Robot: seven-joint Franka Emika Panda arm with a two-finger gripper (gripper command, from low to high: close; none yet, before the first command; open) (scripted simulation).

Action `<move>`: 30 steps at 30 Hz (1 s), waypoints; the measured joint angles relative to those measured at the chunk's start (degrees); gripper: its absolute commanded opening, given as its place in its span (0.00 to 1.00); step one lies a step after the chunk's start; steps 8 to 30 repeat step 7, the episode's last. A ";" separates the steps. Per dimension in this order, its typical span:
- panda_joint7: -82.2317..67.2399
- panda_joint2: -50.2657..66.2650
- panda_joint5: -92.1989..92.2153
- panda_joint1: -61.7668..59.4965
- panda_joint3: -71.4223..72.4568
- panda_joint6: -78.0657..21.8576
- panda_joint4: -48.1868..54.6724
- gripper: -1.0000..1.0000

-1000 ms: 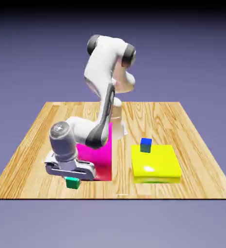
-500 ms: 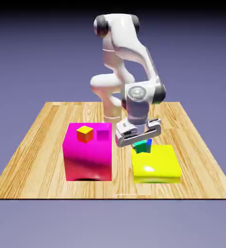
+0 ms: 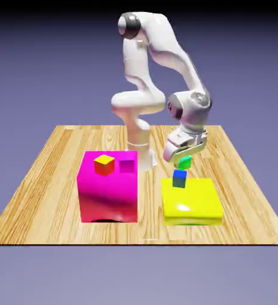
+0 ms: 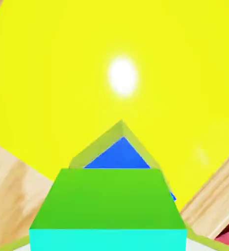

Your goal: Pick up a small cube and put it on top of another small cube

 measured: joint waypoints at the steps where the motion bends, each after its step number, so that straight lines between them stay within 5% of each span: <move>1: 0.12 0.00 -0.17 -0.01 0.00 0.01 0.00 1.00; 7: -1.30 -7.80 1.23 0.39 -0.66 -12.43 4.79 1.00; 30: -1.30 -7.80 1.23 0.39 -0.66 -12.43 4.79 1.00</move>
